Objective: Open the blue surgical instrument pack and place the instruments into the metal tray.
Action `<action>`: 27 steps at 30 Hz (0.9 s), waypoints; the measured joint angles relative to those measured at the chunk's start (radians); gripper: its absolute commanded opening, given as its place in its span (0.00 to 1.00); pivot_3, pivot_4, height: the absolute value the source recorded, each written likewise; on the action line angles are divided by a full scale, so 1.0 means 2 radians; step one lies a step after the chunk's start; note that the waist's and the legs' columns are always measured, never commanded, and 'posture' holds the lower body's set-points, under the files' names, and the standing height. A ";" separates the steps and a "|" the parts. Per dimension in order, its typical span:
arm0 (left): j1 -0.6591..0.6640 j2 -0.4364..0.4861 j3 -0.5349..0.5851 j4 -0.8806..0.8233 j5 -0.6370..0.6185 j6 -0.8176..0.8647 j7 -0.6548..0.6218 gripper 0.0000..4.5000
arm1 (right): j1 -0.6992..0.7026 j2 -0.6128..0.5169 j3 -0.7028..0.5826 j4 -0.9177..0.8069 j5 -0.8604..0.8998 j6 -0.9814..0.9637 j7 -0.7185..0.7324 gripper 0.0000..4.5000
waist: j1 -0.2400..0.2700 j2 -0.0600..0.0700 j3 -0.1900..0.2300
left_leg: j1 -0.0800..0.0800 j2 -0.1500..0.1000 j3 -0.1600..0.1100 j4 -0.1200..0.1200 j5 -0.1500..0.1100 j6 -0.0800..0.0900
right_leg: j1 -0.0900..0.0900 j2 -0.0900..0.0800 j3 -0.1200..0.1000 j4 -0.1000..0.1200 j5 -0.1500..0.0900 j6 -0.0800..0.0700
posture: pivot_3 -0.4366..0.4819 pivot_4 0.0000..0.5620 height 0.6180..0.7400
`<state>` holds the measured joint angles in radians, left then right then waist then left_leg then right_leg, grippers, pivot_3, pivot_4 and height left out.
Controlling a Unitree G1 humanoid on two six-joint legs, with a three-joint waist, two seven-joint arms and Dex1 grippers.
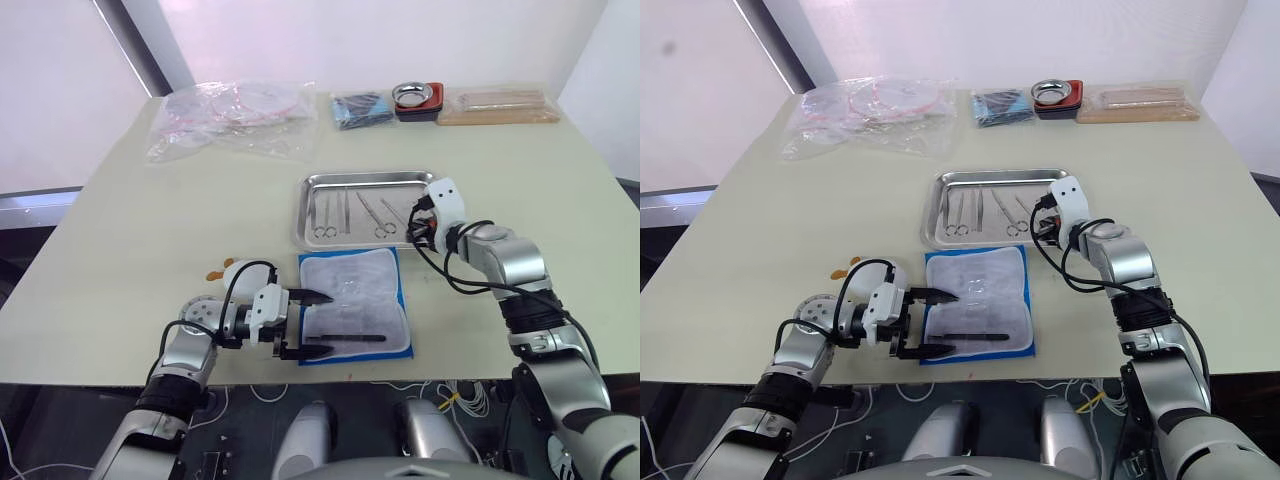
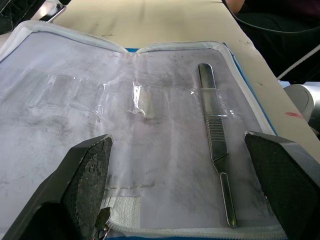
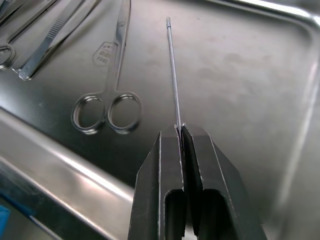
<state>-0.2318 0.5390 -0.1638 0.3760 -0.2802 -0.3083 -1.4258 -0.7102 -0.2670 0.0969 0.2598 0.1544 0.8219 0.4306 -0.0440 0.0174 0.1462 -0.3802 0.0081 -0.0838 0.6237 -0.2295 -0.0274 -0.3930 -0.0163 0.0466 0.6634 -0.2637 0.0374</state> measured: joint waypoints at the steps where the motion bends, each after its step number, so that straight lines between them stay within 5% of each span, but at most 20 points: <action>1: 0.000 0.000 0.000 0.000 0.000 0.000 0.000 1.00 | -0.003 0.001 0.002 0.003 -0.001 -0.002 0.001 0.01 | 0.000 0.000 0.000 | 0.000 0.000 0.000 0.000 0.000 0.000 | 0.000 0.000 0.000 0.000 0.000 0.000 | 0.48 0.27 1.00; 4: 0.000 -0.001 0.000 -0.001 0.000 0.000 0.001 1.00 | -0.016 0.009 0.005 0.024 -0.007 -0.015 0.002 0.11 | 0.001 0.000 0.000 | 0.000 0.000 0.000 0.000 0.000 0.000 | 0.000 0.000 0.000 0.000 0.000 0.000 | 0.48 0.27 1.00; 7: 0.000 -0.001 0.000 -0.001 0.000 0.000 0.001 1.00 | -0.021 0.010 0.008 0.038 -0.012 -0.025 0.005 0.34 | 0.001 0.000 0.000 | 0.000 0.000 0.000 0.000 0.000 0.000 | 0.000 0.000 0.000 0.000 0.000 0.000 | 0.48 0.27 1.00; 9: 0.001 -0.001 0.000 -0.001 0.000 0.000 0.002 1.00 | -0.021 0.010 0.008 0.041 -0.015 -0.033 0.010 0.61 | 0.001 0.000 0.000 | 0.000 0.000 0.000 0.000 0.000 0.000 | 0.000 0.000 0.000 0.000 0.000 0.000 | 0.48 0.27 1.00; 13: 0.001 -0.001 0.000 -0.002 0.000 0.000 0.002 1.00 | -0.020 0.006 0.008 0.036 -0.015 -0.043 0.020 0.97 | 0.001 0.000 0.000 | 0.000 0.000 0.000 0.000 0.000 0.000 | 0.000 0.000 0.000 0.000 0.000 0.000 | 0.48 0.27 1.00; 27: 0.000 0.000 -0.001 -0.001 0.000 0.000 0.000 1.00 | 0.062 -0.047 0.006 -0.090 0.023 -0.135 0.138 0.99 | 0.001 0.000 0.000 | 0.000 0.000 0.000 0.000 0.000 0.000 | 0.000 0.000 0.000 0.000 0.000 0.000 | 0.48 0.27 1.00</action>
<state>-0.2320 0.5390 -0.1650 0.3738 -0.2803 -0.3085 -1.4249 -0.5854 -0.3616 0.1089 0.0789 0.1999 0.5517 0.7063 -0.0423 0.0175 0.1466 -0.3807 0.0079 -0.0839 0.6235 -0.2295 -0.0274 -0.3933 -0.0166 0.0465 0.6629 -0.2638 0.0374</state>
